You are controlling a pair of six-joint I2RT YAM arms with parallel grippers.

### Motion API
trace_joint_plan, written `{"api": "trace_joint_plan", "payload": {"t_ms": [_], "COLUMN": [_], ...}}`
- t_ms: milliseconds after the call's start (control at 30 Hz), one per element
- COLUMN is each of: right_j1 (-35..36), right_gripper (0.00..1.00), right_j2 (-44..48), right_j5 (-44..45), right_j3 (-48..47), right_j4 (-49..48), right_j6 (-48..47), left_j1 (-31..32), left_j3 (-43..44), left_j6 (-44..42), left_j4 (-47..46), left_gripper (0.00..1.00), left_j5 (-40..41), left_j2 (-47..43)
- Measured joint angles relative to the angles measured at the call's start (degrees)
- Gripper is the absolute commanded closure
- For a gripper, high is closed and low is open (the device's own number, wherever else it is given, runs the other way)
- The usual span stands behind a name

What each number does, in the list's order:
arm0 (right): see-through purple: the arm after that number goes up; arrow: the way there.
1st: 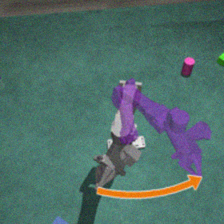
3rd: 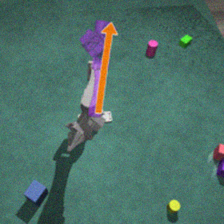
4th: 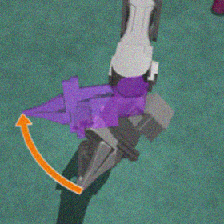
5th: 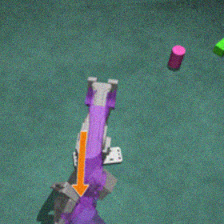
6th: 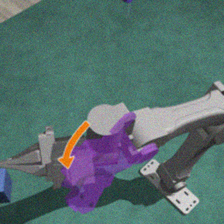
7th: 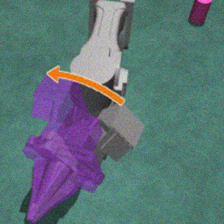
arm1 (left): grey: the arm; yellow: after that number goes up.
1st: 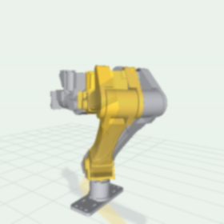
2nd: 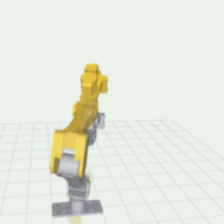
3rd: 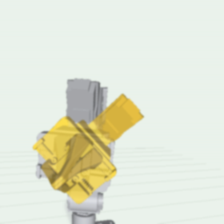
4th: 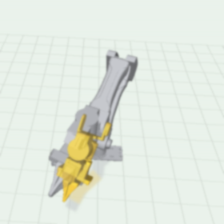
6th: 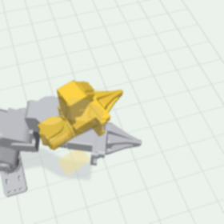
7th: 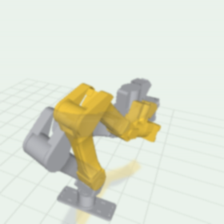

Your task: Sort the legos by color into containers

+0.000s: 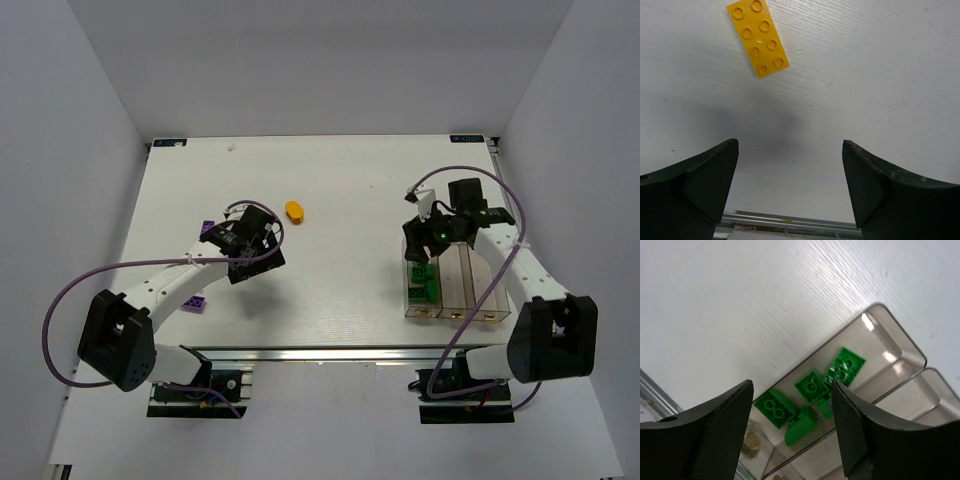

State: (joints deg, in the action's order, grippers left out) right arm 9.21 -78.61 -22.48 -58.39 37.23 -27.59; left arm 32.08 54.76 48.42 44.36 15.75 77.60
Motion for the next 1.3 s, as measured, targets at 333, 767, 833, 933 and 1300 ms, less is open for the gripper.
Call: {"api": "trace_joint_plan", "payload": {"t_ms": [333, 767, 833, 933, 1300], "right_j1": [2.5, 16.9, 19.0, 21.4, 26.2], "right_gripper": [0.27, 0.26, 0.24, 0.21, 0.11], "right_j2": [6.6, -20.3, -24.9, -31.7, -49.2], "right_j5": [-19.3, -9.5, -6.9, -3.8, 7.8], "right_j3": [0.0, -22.1, -27.0, -33.7, -49.9], "right_j4": [-9.9, -15.1, -15.0, -15.0, -16.2], "right_j6": [-3.8, 8.2, 10.6, 13.4, 23.8], "left_j1": [-2.4, -2.9, -2.9, -2.9, -3.0], "left_j3": [2.9, 1.6, 1.0, -0.1, -3.9], "left_j6": [-0.5, 0.6, 1.0, 1.8, 5.6], "left_j4": [-0.1, 4.1, 5.2, 6.5, 8.5], "left_gripper": [0.05, 0.03, 0.03, 0.03, 0.03], "left_j5": [-4.0, -4.0, -3.7, -3.1, -2.9], "left_j2": [-0.1, -9.9, -11.7, -13.8, -20.4]}}
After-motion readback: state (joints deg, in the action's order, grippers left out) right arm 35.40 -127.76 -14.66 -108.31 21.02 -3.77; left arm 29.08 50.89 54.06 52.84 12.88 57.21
